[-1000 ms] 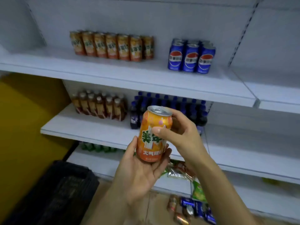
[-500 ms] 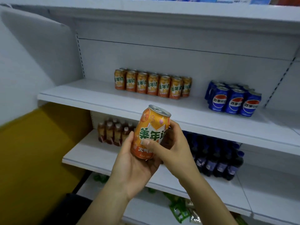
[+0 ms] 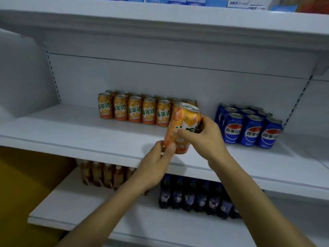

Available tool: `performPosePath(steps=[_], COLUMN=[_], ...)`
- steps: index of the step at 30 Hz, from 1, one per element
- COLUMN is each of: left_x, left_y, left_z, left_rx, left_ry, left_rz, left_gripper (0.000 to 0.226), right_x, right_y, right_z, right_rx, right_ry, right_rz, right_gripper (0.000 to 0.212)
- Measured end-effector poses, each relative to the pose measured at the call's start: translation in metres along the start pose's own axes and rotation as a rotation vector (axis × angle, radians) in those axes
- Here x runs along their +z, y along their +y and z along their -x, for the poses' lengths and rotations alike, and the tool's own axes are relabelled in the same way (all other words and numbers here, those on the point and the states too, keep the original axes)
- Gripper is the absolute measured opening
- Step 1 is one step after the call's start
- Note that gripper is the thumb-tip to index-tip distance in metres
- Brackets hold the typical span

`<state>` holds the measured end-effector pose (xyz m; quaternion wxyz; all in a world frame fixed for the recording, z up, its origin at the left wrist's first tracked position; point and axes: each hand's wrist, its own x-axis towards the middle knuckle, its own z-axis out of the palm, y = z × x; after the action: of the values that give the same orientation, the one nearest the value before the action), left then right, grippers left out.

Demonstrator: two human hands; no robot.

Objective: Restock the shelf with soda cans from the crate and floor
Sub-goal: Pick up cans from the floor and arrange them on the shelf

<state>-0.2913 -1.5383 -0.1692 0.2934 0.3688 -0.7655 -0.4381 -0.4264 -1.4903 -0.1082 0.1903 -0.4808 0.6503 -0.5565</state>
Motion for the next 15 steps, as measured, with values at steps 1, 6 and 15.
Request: performPosePath(steps=[1,6,15], left_x=[-0.005,-0.012,-0.012], left_y=[-0.006,-0.006,-0.017], left_z=[-0.013,-0.063,-0.102], left_rx=[0.058,0.179,0.266], left_ry=[-0.03,-0.276,-0.437], left_rz=[-0.291,-0.942,-1.18], left_gripper=[0.072,0.079,0.085], right_x=[-0.006,-0.015,0.005], right_y=[0.007,0.053,0.111], right_z=[-0.02,-0.118,-0.211], right_rx=[0.017,0.157,0.317], right_ry=[0.013,0.056,0.082], right_rz=[0.032,0.161,0.232], right_gripper=[0.048,0.058,0.073])
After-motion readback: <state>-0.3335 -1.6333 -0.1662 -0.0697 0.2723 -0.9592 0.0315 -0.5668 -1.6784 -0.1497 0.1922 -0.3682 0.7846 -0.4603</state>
